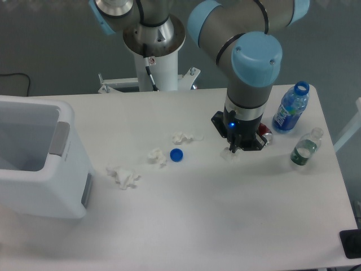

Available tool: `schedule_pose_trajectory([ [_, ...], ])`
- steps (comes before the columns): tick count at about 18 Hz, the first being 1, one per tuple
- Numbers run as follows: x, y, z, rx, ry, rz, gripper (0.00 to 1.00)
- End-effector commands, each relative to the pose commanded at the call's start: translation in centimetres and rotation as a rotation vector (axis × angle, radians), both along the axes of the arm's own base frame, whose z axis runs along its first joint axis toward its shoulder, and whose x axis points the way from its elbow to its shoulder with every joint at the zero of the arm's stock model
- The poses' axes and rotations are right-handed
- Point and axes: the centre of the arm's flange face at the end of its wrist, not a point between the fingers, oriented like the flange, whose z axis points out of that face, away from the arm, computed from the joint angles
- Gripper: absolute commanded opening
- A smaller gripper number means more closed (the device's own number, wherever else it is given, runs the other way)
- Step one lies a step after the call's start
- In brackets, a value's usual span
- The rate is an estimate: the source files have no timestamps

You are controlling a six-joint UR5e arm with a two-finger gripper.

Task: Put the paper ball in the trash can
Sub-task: 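Close the gripper on the crumpled paper ball beside the red can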

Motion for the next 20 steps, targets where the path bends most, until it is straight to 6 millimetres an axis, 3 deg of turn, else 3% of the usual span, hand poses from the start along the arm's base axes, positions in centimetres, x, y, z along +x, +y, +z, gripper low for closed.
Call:
schedule_pose_trajectory([
  [8,1.8,-0.3,2.2,0.032,0.004,-0.008,0.04],
  [14,5.9,-1.1,5.8,0.143,-0.011,-0.023,0.03],
  [17,8.3,-0.8,7.6,0.175,-0.016,-0.032,0.03],
  [20,11.4,0.9,8.6,0.203,-0.031,-0.040,0.03],
])
